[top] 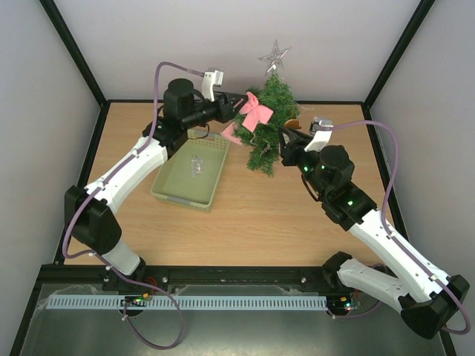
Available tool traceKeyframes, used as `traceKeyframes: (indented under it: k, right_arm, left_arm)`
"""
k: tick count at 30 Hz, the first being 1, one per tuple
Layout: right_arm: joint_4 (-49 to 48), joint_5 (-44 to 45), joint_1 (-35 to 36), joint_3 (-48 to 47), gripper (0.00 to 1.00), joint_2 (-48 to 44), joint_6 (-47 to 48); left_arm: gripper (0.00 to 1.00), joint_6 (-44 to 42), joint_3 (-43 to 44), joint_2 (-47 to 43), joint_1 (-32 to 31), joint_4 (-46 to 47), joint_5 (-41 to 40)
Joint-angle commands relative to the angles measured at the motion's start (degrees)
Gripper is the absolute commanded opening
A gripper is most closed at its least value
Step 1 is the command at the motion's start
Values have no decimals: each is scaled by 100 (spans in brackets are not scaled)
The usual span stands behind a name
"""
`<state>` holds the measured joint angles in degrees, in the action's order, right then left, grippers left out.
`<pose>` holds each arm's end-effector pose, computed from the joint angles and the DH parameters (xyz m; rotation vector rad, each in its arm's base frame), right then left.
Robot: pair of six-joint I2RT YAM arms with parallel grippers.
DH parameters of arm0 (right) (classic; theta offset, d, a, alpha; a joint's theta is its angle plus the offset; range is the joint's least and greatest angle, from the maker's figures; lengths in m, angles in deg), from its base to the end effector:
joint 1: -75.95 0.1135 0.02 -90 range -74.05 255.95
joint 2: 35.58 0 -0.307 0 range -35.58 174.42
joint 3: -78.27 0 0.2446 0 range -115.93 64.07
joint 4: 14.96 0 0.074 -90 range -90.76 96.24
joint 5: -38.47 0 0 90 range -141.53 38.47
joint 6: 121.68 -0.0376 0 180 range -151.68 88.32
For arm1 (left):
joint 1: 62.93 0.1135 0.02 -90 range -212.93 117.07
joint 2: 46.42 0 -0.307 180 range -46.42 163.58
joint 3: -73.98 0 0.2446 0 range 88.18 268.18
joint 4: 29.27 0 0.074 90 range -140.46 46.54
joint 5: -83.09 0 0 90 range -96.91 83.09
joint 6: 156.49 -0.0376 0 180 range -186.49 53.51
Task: Decorate the small christmas tree
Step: Place the decoration item on the Christmas tree.
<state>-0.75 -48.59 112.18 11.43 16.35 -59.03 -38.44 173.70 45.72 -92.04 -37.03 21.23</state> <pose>0.1452 0.1040 0.4195 -0.0834 1.6178 0.8283 0.3243 -0.2009 0.4522 0.4269 1.6439 -1.1484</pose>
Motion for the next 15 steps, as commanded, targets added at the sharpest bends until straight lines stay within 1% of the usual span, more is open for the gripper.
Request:
traceKeyframes:
  k: [1,10,15]
  right_arm:
    - [6,-66,-20,39,28,-89,-50]
    - [-132,-107,-20,140,27,-121,-75]
    - [-141,-102,-25,189,28,-159,-69]
  left_arm:
    - [35,-44,188,25,-41,59,10]
    - [33,4,679,587,-47,-22,151]
    - [32,-49,799,665,-90,-274,45]
